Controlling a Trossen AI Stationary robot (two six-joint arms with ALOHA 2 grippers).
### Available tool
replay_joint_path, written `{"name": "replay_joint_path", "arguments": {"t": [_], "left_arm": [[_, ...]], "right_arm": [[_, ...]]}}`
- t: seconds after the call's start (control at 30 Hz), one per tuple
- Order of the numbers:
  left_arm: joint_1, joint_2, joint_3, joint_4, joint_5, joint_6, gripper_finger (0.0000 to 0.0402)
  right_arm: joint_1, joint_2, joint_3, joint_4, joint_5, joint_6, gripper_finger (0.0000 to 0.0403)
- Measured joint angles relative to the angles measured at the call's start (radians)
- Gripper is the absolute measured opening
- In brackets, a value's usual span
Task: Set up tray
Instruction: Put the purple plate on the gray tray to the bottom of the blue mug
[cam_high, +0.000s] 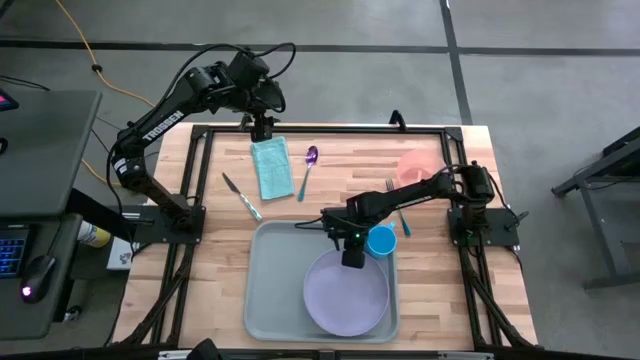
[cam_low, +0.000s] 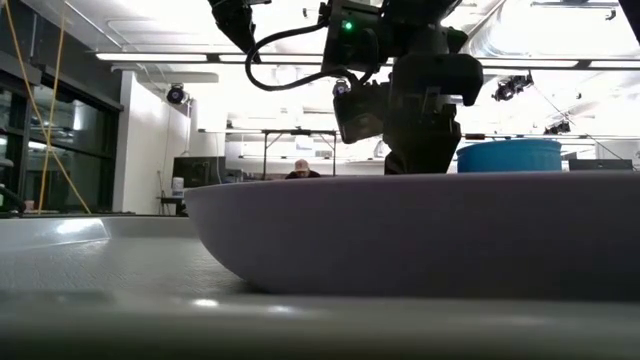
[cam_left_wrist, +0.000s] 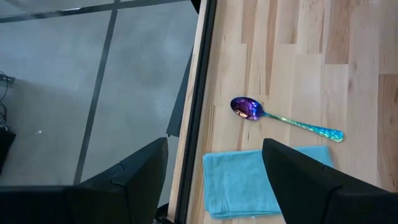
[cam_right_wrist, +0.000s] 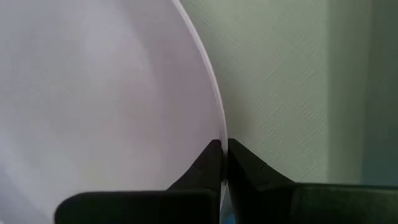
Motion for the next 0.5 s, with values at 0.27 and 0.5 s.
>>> {"name": "replay_joint_path", "arguments": {"t": [0.27,0.5], "left_arm": [[0.0,0.0,0.0,-0.016,0.0,0.0,0.0294],[0.0,0.0,0.0,-0.018,0.0,0.001,0.0294]], "right_arm": [[-0.002,0.0,0.0,-0.007,-0.005,0.001,0.0001],[-0.012,0.0,0.0,0.007,-0.053,0.0,0.0001]]}}
